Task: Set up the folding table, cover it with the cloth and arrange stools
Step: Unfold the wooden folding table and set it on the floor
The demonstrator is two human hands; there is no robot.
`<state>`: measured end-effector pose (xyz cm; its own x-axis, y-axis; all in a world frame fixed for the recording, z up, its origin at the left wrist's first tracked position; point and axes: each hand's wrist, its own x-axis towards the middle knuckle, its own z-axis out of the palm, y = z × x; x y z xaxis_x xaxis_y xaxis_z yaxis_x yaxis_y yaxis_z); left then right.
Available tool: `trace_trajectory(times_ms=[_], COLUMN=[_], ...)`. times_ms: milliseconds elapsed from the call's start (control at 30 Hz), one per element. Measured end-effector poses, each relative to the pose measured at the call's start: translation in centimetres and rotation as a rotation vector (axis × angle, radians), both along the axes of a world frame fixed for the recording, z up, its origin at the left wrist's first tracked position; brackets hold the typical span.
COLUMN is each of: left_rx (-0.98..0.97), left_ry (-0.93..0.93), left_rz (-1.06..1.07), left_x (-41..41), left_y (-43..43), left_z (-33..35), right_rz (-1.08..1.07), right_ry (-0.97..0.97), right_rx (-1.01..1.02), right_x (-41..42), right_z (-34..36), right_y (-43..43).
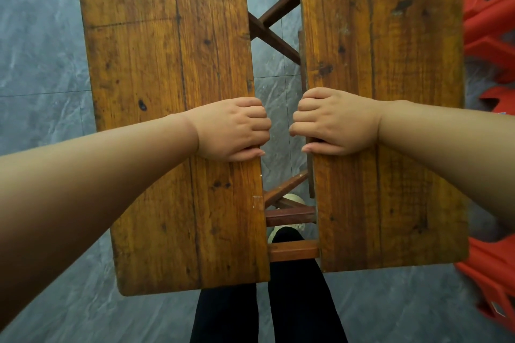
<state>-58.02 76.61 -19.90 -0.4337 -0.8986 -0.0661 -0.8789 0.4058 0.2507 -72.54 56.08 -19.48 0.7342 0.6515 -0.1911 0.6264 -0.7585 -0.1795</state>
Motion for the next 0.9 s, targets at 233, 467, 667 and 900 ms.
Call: trace_trajectory(times_ms=[233, 467, 667, 900], left_rx=[-0.002, -0.042, -0.031, -0.036], left_ry=[0.01, 0.025, 0.004, -0.01], left_rz=[0.024, 0.061, 0.063, 0.109], left_x=[0.2, 0.2, 0.2, -1.0], left_y=[-0.2, -0.4, -0.7, -1.4], left_z=[0.0, 0.0, 0.0, -1.1], right_rz=[-0.142, -0.135, -0.124, -0.135], right_ry=[-0.063, -0.062, -0.088, -0.114], right_rx=[-0.036, -0.045, -0.04, -0.069], right_x=[0.3, 0.5, 0.5, 1.2], right_z=[-0.1, -0.2, -0.4, -1.5], right_y=[-0.9, -0.5, -0.6, 0.2])
